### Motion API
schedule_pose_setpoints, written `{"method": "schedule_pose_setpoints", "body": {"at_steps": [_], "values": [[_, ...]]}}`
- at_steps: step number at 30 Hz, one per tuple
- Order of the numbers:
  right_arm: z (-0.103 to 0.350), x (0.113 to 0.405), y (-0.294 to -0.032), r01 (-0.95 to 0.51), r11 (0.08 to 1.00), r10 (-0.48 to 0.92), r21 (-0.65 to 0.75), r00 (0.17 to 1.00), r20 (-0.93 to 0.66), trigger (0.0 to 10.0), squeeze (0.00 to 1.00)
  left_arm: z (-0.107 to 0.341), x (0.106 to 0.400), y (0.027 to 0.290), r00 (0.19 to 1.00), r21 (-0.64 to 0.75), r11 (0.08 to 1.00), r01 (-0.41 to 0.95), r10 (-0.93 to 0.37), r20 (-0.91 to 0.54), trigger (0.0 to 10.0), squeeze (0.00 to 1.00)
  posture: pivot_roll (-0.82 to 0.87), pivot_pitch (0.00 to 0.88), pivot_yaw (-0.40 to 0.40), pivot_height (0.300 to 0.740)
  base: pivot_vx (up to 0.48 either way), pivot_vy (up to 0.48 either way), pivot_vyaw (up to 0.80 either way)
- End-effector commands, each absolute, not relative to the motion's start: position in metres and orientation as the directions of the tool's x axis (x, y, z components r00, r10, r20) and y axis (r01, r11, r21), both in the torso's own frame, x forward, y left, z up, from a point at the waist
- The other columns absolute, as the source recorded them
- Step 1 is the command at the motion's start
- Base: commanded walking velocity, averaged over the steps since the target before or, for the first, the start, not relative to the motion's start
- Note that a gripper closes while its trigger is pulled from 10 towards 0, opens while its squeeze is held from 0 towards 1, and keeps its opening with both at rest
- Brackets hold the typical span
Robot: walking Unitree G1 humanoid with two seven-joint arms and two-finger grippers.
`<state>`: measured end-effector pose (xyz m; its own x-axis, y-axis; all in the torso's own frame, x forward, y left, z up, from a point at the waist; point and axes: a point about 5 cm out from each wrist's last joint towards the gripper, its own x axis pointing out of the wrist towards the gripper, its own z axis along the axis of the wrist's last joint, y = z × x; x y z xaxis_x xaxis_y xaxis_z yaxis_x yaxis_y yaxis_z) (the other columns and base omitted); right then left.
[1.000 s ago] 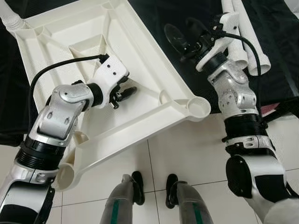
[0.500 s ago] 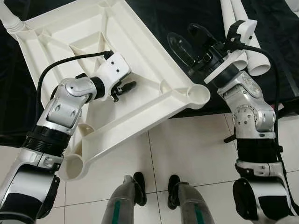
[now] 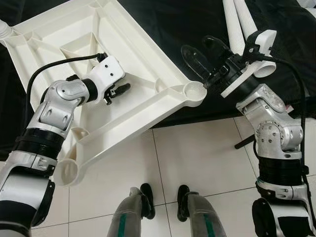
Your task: Building children table
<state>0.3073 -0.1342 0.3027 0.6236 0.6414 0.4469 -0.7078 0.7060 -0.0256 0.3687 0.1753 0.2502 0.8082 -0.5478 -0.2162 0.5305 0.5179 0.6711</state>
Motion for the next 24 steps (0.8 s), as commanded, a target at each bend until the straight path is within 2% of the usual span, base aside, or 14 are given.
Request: {"method": "schedule_pose_setpoints", "body": {"at_steps": [1, 9, 13, 17, 20, 21, 24], "values": [[0.303, 0.302, -0.133, -0.718, 0.695, 0.649, -0.025, 0.612, 0.452, 10.0, 0.0, 0.227, 0.369, 0.201, 0.843, 0.65, 0.551, 0.523, -0.45, -0.296, 10.0, 0.0, -0.06, 0.227, 0.077, 0.74, 0.0, 0.0, 0.0], [0.304, 0.303, -0.135, -0.708, 0.706, 0.643, -0.029, 0.624, 0.444, 10.0, 0.0, 0.227, 0.37, 0.208, 0.848, 0.669, 0.538, 0.513, -0.438, -0.298, 10.0, 0.0, -0.05, 0.214, 0.072, 0.74, 0.0, 0.0, 0.0], [0.301, 0.304, -0.131, -0.705, 0.708, 0.645, -0.031, 0.63, 0.432, 10.0, 0.0, 0.24, 0.367, 0.199, 0.827, 0.621, 0.572, 0.537, -0.501, -0.254, 10.0, 0.0, -0.05, 0.212, 0.07, 0.74, 0.0, 0.0, 0.0], [0.301, 0.307, -0.128, -0.7, 0.714, 0.642, -0.026, 0.639, 0.425, 10.0, 0.0, 0.257, 0.358, 0.18, 0.773, 0.569, 0.571, 0.592, -0.601, -0.201, 10.0, 0.0, -0.05, 0.217, 0.068, 0.74, 0.0, 0.0, 0.0], [0.301, 0.309, -0.128, -0.697, 0.716, 0.639, -0.024, 0.642, 0.423, 10.0, 0.0, 0.261, 0.355, 0.175, 0.753, 0.555, 0.563, 0.612, -0.63, -0.191, 10.0, 0.0, -0.05, 0.22, 0.068, 0.74, 0.0, 0.0, 0.0], [0.301, 0.314, -0.128, -0.691, 0.723, 0.633, -0.02, 0.651, 0.42, 10.0, 0.0, 0.269, 0.346, 0.163, 0.705, 0.536, 0.536, 0.653, -0.688, -0.171, 10.0, 0.0, -0.04, 0.223, 0.065, 0.74, 0.0, 0.0, 0.0], [0.3, 0.32, -0.129, -0.677, 0.736, 0.621, -0.016, 0.665, 0.414, 10.0, 0.0, 0.277, 0.342, 0.156, 0.678, 0.518, 0.528, 0.673, -0.72, -0.148, 10.0, 0.0, -0.03, 0.225, 0.06, 0.74, 0.0, 0.0, 0.0]]}}
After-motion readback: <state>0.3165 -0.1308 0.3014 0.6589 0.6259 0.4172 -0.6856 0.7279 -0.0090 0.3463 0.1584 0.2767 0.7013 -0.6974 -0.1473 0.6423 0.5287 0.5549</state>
